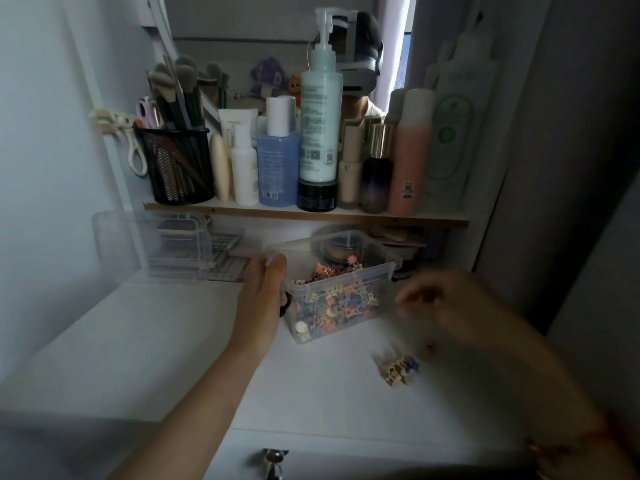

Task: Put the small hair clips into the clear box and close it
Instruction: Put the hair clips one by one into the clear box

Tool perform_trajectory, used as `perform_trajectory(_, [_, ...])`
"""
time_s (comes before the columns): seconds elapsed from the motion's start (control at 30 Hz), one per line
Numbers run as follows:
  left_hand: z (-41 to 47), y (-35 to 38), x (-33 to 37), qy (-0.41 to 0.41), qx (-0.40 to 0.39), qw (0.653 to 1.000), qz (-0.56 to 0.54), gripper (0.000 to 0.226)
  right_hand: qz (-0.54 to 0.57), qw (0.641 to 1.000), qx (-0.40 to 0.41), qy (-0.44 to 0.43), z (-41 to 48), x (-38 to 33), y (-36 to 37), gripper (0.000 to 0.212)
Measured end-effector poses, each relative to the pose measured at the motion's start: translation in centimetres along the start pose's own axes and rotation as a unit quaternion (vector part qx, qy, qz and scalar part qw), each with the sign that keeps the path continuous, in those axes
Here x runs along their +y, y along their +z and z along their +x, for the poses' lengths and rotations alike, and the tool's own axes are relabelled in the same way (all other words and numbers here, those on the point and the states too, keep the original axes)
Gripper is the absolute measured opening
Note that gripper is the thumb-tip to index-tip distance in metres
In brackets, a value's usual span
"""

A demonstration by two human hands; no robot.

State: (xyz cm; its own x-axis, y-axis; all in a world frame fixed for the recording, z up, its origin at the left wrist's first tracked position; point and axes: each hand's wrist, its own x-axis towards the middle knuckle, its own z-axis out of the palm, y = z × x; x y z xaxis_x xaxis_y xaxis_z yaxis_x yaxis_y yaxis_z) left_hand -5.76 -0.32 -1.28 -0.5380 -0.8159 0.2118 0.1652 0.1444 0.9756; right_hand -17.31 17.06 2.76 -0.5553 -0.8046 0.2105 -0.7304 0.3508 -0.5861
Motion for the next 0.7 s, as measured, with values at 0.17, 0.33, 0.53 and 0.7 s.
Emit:
perform_trajectory(0.17, [0.1,0.0,0.0,-0.001,-0.001,1.0,-0.005,0.019,0.115,0.968,0.199,-0.097,3.1,-3.7,-0.6,0.015])
perform_trajectory(0.33, [0.2,-0.1,0.0,0.002,0.001,1.0,-0.009,0.019,0.048,0.97,0.235,-0.038,3.1,-1.8,0.3,0.013])
perform_trajectory(0.53, [0.2,0.1,0.0,-0.002,0.009,1.0,-0.021,0.019,-0.008,0.998,-0.012,0.055,0.1,2.4,-0.2,0.04])
perform_trajectory(0.7, [0.1,0.1,0.1,0.0,0.008,1.0,-0.012,0.02,-0.083,0.988,-0.113,0.066,-0.2,3.2,0.0,0.046])
